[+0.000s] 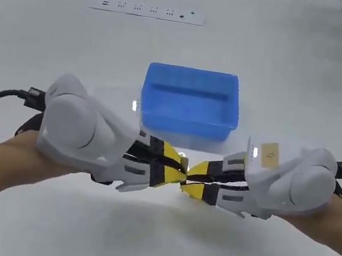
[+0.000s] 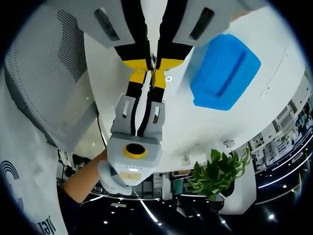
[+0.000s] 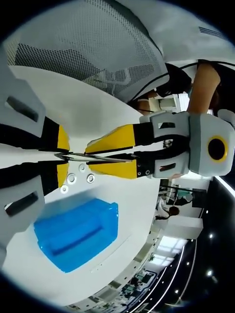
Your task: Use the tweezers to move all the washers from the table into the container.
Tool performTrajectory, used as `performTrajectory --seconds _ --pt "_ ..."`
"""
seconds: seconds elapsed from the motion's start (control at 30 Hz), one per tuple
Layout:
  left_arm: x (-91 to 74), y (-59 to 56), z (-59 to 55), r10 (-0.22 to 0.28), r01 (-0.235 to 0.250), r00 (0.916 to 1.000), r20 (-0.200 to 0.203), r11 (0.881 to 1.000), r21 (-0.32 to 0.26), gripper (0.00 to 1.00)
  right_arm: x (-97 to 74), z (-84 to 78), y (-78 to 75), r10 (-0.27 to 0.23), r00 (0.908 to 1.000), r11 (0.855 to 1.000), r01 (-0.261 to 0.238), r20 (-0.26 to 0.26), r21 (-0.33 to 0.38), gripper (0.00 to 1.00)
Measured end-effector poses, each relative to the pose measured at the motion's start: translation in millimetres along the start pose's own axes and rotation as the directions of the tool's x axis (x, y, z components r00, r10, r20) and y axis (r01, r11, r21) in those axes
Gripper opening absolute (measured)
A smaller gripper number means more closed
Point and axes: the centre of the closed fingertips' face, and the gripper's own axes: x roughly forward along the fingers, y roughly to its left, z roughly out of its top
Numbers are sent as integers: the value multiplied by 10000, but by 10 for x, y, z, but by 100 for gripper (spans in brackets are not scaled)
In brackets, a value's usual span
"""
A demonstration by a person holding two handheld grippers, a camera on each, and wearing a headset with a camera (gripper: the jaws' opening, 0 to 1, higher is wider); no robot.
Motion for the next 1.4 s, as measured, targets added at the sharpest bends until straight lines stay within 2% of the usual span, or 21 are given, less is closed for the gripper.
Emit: performTrajectory --seconds 0.07,0.13,0.23,0.33,0.57,0.63,0.73,0.83,1.1,1.4 --pt "-3 -1 16 -23 23 10000 84 10000 28 9 2 4 2 10 10000 10000 -10 23 12 7" --pt "-4 -10 60 -98 96 9994 333 9999 60 9 7 5 14 53 10000 10000 -53 56 41 7" --pt "7 -33 61 -319 321 9990 322 9995 -64 8 11 8 27 77 9999 10000 -77 74 27 7" --pt "9 -33 71 -336 342 9987 390 9993 -127 8 5 6 27 60 9999 10000 -61 98 69 7" --pt "-13 -61 100 -291 281 9984 488 9994 208 7 11 41 30 -47 9998 10000 48 206 -71 9" --pt "-21 -64 103 -275 259 9984 499 9991 323 7 37 73 62 127 9995 9999 -128 279 31 10" --pt "-18 -78 70 -347 332 9989 322 9985 445 8 94 75 84 199 9998 9992 -195 88 -347 10" --pt "-22 -87 64 -346 332 9987 374 9988 370 8 108 127 97 369 9988 9992 -365 318 -132 11" --pt "-60 -89 45 -242 232 9985 490 9995 209 8 149 175 98 345 9975 9992 -358 611 199 10" --pt "-147 -59 -19 -35 39 9994 340 9999 -119 8 201 216 110 420 9977 9990 -428 528 129 8"
